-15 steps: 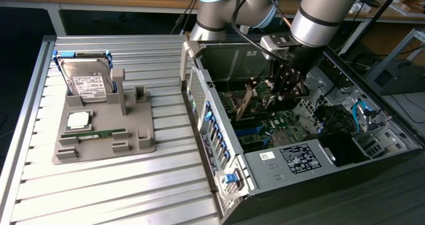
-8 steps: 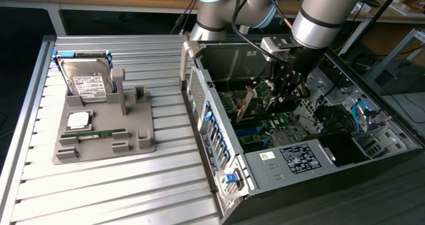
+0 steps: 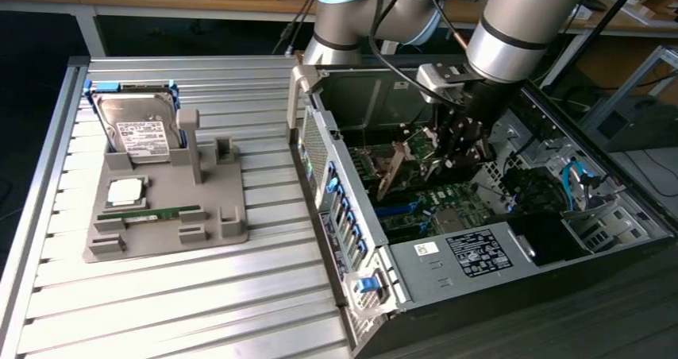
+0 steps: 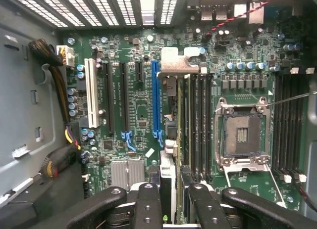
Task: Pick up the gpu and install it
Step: 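Insert the gpu into the slot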
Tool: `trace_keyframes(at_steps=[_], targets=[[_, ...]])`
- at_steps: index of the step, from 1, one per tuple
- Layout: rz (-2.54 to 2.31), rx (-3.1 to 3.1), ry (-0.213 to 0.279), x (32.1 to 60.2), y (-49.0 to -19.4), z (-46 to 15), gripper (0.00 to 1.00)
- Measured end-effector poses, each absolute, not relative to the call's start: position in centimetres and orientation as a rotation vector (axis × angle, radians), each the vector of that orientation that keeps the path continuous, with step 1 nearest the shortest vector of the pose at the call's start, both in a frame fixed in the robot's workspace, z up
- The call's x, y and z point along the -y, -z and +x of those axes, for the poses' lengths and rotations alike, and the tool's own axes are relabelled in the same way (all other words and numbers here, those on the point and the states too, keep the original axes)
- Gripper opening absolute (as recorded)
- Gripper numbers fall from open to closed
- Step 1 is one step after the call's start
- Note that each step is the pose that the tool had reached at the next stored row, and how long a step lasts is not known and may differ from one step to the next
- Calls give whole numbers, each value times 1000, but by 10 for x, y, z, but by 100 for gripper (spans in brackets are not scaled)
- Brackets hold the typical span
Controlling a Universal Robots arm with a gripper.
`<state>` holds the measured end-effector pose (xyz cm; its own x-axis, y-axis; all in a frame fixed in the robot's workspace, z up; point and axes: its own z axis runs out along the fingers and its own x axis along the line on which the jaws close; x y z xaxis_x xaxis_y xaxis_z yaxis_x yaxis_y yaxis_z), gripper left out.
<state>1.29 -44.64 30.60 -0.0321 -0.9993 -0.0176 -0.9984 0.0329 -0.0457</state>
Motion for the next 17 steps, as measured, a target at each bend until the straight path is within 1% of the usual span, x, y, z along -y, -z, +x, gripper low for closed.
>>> trace_keyframes(at_steps=[17], targets=[[-2154, -2225, 32, 470, -303, -16, 27]])
